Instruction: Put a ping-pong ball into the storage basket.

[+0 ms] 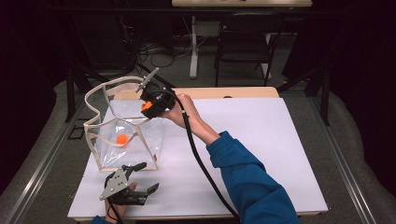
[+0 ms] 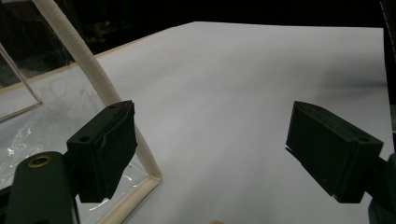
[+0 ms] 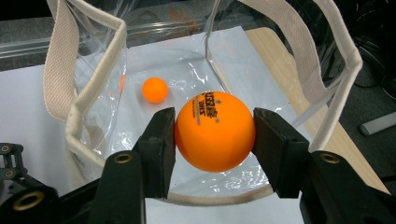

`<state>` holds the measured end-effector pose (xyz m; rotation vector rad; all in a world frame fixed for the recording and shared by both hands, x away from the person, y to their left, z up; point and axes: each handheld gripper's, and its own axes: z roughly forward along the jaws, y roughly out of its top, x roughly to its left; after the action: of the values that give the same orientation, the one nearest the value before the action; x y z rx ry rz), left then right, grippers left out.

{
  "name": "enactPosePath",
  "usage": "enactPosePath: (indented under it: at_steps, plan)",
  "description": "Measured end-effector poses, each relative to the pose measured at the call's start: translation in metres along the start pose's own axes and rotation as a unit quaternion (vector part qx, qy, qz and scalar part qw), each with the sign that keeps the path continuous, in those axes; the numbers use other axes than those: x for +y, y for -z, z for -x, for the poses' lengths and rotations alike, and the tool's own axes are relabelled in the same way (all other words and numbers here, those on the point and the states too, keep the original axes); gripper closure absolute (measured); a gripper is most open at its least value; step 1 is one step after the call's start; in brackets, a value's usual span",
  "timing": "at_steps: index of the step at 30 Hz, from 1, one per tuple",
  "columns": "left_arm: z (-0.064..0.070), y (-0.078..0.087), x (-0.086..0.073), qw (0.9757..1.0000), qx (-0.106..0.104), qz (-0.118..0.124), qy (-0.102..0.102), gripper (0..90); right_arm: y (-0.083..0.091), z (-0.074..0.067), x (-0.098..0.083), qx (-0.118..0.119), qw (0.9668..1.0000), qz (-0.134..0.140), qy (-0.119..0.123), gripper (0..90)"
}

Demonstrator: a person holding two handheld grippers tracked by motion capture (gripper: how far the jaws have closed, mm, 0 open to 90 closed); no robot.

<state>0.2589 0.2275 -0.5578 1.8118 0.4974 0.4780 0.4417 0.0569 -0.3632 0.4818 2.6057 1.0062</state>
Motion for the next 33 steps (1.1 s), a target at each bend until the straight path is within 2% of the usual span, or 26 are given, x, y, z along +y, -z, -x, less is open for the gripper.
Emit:
enactPosePath:
  at_steps: [4,9,12,15,21,33]
  plan:
    - [0.0,0.0,0.0,1.0,0.0,-0.001,0.0,16.1,-0.001,0.0,0.0,0.005,1.0,0.0,-0.004,48.2]
    - [0.0,0.0,0.0,1.0,0.0,0.001,0.0,16.1,0.0,0.002,-0.001,0.012,0.9999,0.003,-0.012,32.5]
    - [0.0,0.001,0.0,1.0,0.0,0.001,0.0,16.1,0.005,0.004,-0.002,0.015,0.9996,0.018,-0.016,21.8]
    - [0.0,0.001,0.0,1.0,-0.002,0.0,0.0,16.1,0.012,0.006,-0.005,0.016,0.999,0.036,-0.022,15.4]
    - [0.0,0.001,0.0,1.0,-0.003,-0.001,-0.001,16.1,0.027,0.01,-0.015,0.022,0.9974,0.063,-0.029,10.4]
    - [0.0,0.0,0.0,1.0,-0.001,-0.002,-0.002,16.1,0.047,0.02,-0.043,0.031,0.9959,0.069,-0.049,4.9]
